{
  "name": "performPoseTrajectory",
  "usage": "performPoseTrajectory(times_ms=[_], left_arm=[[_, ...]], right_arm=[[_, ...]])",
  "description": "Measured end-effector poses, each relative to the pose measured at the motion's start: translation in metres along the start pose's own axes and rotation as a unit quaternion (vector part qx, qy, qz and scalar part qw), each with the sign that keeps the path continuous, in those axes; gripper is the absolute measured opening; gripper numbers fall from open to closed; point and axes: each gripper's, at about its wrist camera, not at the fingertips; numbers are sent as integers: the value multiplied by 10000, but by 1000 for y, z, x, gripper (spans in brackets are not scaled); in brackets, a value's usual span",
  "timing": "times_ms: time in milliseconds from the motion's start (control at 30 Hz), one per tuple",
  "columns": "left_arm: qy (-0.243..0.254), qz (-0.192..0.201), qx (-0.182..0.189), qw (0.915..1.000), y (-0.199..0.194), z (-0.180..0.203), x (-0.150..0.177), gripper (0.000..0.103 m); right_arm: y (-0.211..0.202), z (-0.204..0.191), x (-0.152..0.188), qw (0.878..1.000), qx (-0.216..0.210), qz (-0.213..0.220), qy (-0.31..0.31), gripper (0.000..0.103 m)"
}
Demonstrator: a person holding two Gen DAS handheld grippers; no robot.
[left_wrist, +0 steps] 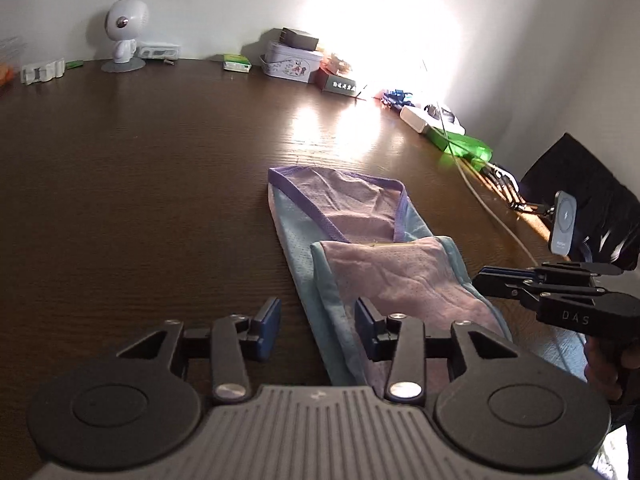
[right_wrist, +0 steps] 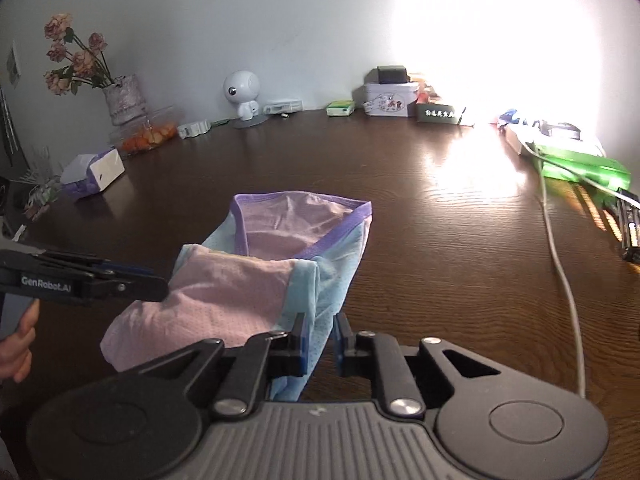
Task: Fold clothes
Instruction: 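Fold the grasped pink end over the strip toward the purple-trimmed end, then grasp the folded end again and fold it over once more with both grippers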
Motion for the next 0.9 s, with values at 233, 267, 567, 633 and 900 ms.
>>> performPoseTrajectory(times_ms=[233,267,567,633,900], left_arm=[[453,-333,-97,9984,-1,28,23,49],[370,-289,-34,9989,-6,20,20,49],[232,-127,-488,9985,56,-19,-85,55],[254,-196,-603,9977,79,-18,-97,55],[224,-248,-715,9969,108,-28,-93,7]], right_arm=[[-6,-22,18,9975,-528,-196,-420,17],[-11,-19,22,9975,-543,-186,-405,17],[22,35,-64,9993,-260,224,171,31],[54,44,-83,9994,-126,-10,315,31],[110,46,-87,9990,98,-435,82,6]])
Point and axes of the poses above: each gripper's, at about its wrist camera, not at the fingertips, and y roughly the way its jaws point, z to its right, x to its underside
